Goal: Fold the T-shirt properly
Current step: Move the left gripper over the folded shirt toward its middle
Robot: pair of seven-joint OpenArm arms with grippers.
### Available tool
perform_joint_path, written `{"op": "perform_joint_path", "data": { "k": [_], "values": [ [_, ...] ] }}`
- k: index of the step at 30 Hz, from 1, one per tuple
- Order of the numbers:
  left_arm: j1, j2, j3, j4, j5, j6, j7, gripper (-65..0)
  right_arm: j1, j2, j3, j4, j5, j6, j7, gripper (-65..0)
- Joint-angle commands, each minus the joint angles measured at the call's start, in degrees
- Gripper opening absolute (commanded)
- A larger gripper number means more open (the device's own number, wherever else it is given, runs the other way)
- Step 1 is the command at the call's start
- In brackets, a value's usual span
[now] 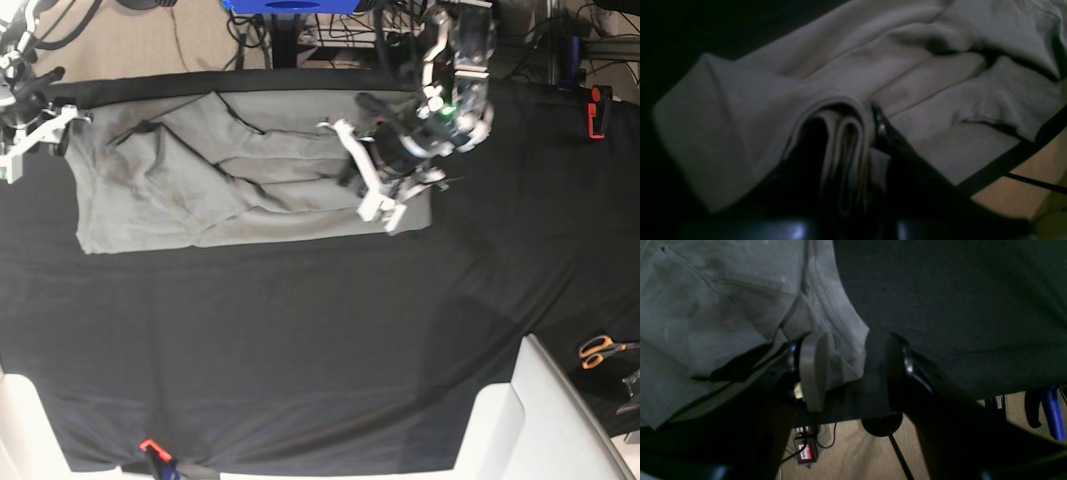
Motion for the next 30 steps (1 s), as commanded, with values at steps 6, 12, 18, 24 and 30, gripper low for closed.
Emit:
{"op": "perform_joint_path", "data": {
  "k": [6, 12, 18, 24, 30],
  "values": [
    [-3.2, 2.4, 1.9, -5.8, -0.4, -0.2, -0.9, -65.0, 0.2, 0.7, 0.3, 0.8, 0.3, 0.0, 1.0, -38.4],
    [-4.2, 3.4, 2.0, -6.1, -0.5, -0.2, -0.9, -65.0, 0.2, 0.7, 0.3, 0.8, 0.3, 0.0, 1.0, -38.4],
    [-5.8, 4.2, 2.9, -8.1, -0.7, -0.2, -0.9, -65.0, 0.2, 0.7, 0.3, 0.8, 0.3, 0.0, 1.0, -38.4],
    [-6.0, 4.4, 3.0, -9.5, -0.8, -0.2, -0.9, -65.0, 0.2, 0.7, 0.3, 0.8, 0.3, 0.0, 1.0, -38.4],
    [-6.0, 4.4, 5.8, -9.5, -0.5, -0.2, -0.9, -65.0, 0.3, 0.7, 0.3, 0.8, 0.3, 0.0, 1.0, -38.4]
  ]
}}
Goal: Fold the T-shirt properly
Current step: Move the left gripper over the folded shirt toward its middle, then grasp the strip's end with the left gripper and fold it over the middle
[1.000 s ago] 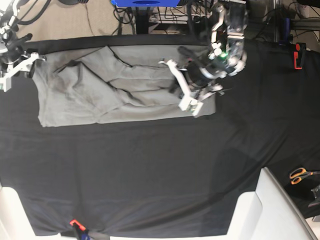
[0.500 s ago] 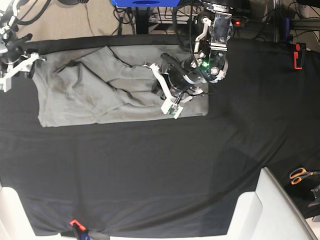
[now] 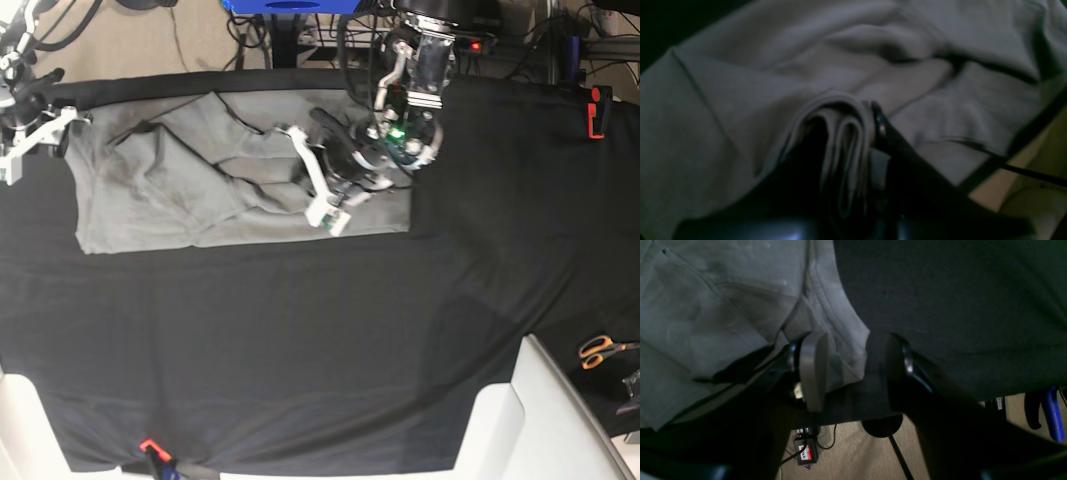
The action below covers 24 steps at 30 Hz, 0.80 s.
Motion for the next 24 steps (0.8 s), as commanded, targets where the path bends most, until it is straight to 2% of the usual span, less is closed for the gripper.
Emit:
{"op": "perform_joint_path", "data": {
  "k": [1, 10, 18, 24],
  "values": [
    [-0.5, 0.4, 0.3, 1.0, -1.0, -0.3, -1.0, -65.0, 0.1, 0.7, 0.3, 0.8, 0.3, 0.0, 1.1, -38.4],
    [-1.3, 0.4, 1.0, -0.4, -0.9, -0.3, -1.0, -65.0, 0.1, 0.7, 0.3, 0.8, 0.3, 0.0, 1.1, -38.4],
    [-2.4, 0.1, 4.9, -3.7, -1.3, -0.3, -1.0, -65.0, 0.1, 0.7, 0.4, 0.8, 0.3, 0.0, 1.0, -38.4],
    [-3.5, 0.4, 6.2, -3.2, -1.4, -0.3, -1.0, -36.0, 0.1, 0.7, 0.4, 0.8, 0.3, 0.0, 1.0, -38.4]
  ]
}}
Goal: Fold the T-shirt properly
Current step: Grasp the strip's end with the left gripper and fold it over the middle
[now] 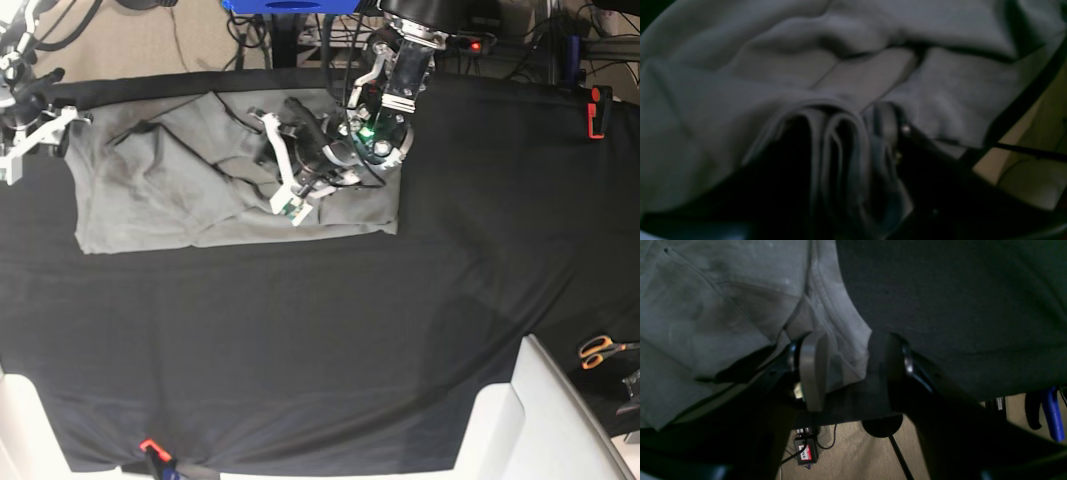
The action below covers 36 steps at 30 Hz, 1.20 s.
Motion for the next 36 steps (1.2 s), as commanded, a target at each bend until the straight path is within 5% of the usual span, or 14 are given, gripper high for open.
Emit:
{"op": "perform_joint_path", "data": {
  "k": [1, 7, 21, 26, 29, 31, 35, 36],
  "values": [
    [-1.1, 0.5, 0.1, 1.5, -0.9, -0.2, -1.1, -31.4, 0.1, 0.7, 0.4, 0.8, 0.3, -0.1, 1.0, -38.4],
    [-1.8, 0.5, 0.9, 3.4, -0.9, -0.2, -1.1, -19.4, 0.3, 0.7, 0.4, 0.8, 0.3, -0.1, 1.0, -38.4],
    [-9.1, 3.3, 22.7, 1.6, -1.0, -0.2, -1.1, -19.9, 2.3, 0.7, 0.3, -0.8, 0.3, -0.1, 0.8, -38.4],
    [-8.5, 2.1, 16.8, 5.2, -1.0, -0.2, -0.4, -20.1, 2.6, 0.7, 0.3, -0.3, 0.3, -0.1, 0.8, -38.4],
    [-5.8, -0.2, 8.9, 10.4, -1.0, -0.2, 4.7, -21.1, 2.6, 0.7, 0.2, -0.3, 0.3, -0.1, 0.8, -38.4],
    [-3.6, -2.4, 4.6, 14.3, -1.0, -0.2, 6.7, -27.2, 2.6, 0.7, 0.2, -0.3, 0.3, -0.1, 0.9, -38.4],
    [1.5, -6.8, 1.2, 19.1, -1.0, -0.2, 7.2, -63.0, 2.7, 0.5, 0.3, 0.3, 0.5, 6.2, 0.9, -38.4],
    [2.6, -7.5, 1.1, 19.6, -1.0, -0.2, 7.2, -65.0, 2.8, 0.2, 0.3, 0.5, 0.5, 8.0, 0.9, -38.6]
  ]
}}
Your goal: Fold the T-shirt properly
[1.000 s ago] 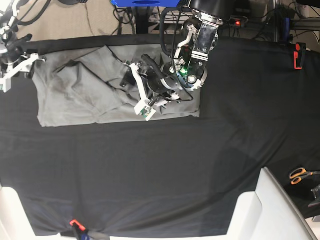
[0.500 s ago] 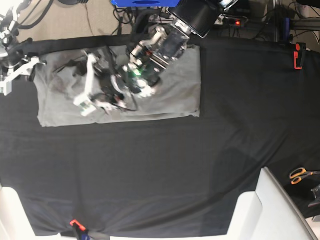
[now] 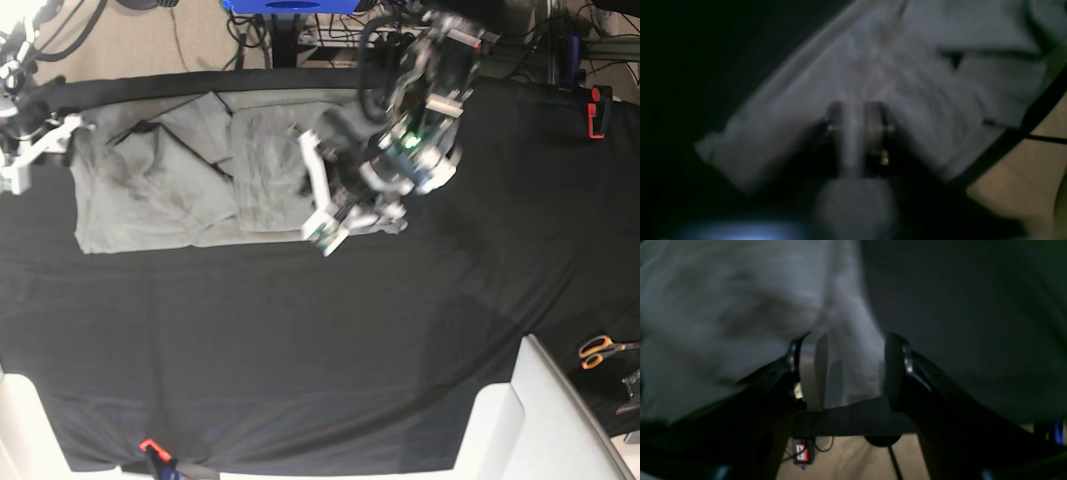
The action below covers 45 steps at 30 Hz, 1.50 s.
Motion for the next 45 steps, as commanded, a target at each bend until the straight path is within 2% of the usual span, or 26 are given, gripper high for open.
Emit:
{"op": "perform_joint_path", "data": {
  "k": [1, 4, 13, 18, 23, 29, 31, 33, 35, 41, 45],
  "values": [
    [0.7, 0.1, 0.1, 1.6, -1.1, -0.1, -1.2, -65.0, 0.7, 0.1, 0.3, 1.4, 0.5, 0.4, 1.2, -38.6],
    [3.6, -0.3, 0.0, 2.0, -0.7, -0.1, -1.2, -65.0, 1.4, -0.7, 0.6, 1.4, 0.3, 0.4, 1.2, -38.6],
    [9.4, -4.6, -2.2, 1.9, -0.6, -0.1, -1.4, -65.0, 1.0, -0.7, 0.9, 1.2, 0.3, 0.4, 1.2, -38.6],
    [10.1, -4.7, -7.0, 0.6, -0.5, -0.1, -1.4, -65.0, 1.1, -0.7, 1.0, 1.2, 0.3, 0.4, 1.2, -38.6],
    [9.9, -4.7, -8.5, -5.0, -1.0, -0.1, -1.5, -65.0, 2.1, -0.8, 3.8, 1.2, 0.5, 0.5, 1.2, -38.6],
    [11.2, -4.7, -8.7, -1.3, -1.0, -0.1, -1.5, -65.0, 3.7, -0.7, 3.9, 1.1, 0.6, 0.6, 1.2, -38.0],
    [12.8, -4.7, -11.0, 3.9, -1.0, -0.1, -1.4, -65.0, 4.7, -0.7, 3.9, 1.1, 0.6, 1.7, 1.2, -37.8],
    [15.1, -4.7, -15.4, 9.1, -1.0, -0.1, -1.4, -65.0, 6.4, -0.7, 4.0, 1.1, 0.6, 6.0, 1.0, -37.8],
    [16.6, -4.7, -19.8, 11.6, -1.0, -0.1, -1.4, -65.0, 8.1, -0.7, 5.7, 1.1, 0.6, 6.6, -1.5, -37.7],
    [20.1, -4.7, -32.8, 11.2, -1.0, -0.4, -2.6, -65.0, 18.2, -0.6, 15.6, -4.6, 0.6, 6.6, -21.6, -37.7],
    [22.0, -4.8, -35.9, 11.4, -1.0, -0.4, -8.0, -65.0, 18.5, -0.6, 14.8, -5.9, 0.6, 6.6, -22.8, -38.0]
  ]
}}
